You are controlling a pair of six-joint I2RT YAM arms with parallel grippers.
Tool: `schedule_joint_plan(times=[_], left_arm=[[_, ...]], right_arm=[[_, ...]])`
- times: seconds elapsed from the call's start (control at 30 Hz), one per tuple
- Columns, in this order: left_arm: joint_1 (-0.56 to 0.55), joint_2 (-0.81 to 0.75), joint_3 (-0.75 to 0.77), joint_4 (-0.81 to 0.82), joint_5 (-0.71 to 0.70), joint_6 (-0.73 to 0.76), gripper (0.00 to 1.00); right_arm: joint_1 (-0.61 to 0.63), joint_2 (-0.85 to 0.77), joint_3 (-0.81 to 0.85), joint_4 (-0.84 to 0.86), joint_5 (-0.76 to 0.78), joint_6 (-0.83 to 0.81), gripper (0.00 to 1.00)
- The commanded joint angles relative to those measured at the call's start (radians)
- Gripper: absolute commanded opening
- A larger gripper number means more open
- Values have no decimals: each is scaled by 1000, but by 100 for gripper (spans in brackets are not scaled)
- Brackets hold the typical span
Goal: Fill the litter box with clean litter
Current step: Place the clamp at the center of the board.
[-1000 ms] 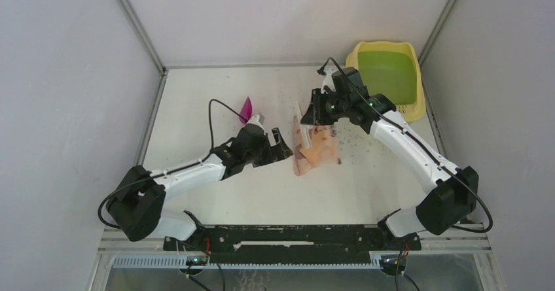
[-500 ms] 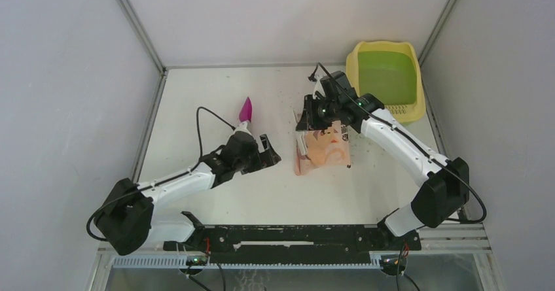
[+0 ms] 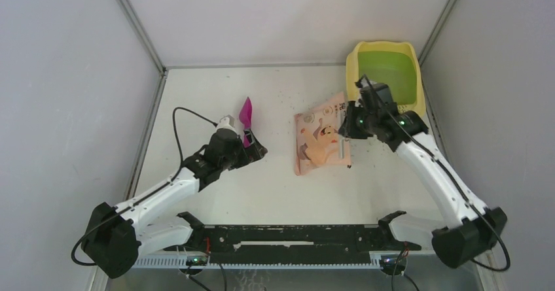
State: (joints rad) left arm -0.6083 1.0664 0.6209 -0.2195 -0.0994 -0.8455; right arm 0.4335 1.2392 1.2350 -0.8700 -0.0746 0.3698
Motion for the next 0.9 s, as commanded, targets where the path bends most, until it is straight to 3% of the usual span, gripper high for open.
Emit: schedule_joint_plan(times=[0.0,0.2,0.4,0.43,0.63,0.77,0.87], left_arm=[[3,8,8,-2,6,27,100],[2,59,48,3,30,47,100],[3,74,56,23,44,47,100],[4,77,55,27,47,45,100],[2,64,55,32,55,39,99],[2,61,57,31,51,37,99],[2,64,59,31,56,35,99]], right_arm=[[-66,-149,-53,-81,155,-31,6],[-240,-257,-281,52,106,9,9],[-332,-166,-370,165,58,78,7],[-331,-140,-373,190,60,87,11],[-352,36,-400,287,52,69,64],[-355,52,-419,320,32,64,74],[-355,11,-424,340,-7,60,75]])
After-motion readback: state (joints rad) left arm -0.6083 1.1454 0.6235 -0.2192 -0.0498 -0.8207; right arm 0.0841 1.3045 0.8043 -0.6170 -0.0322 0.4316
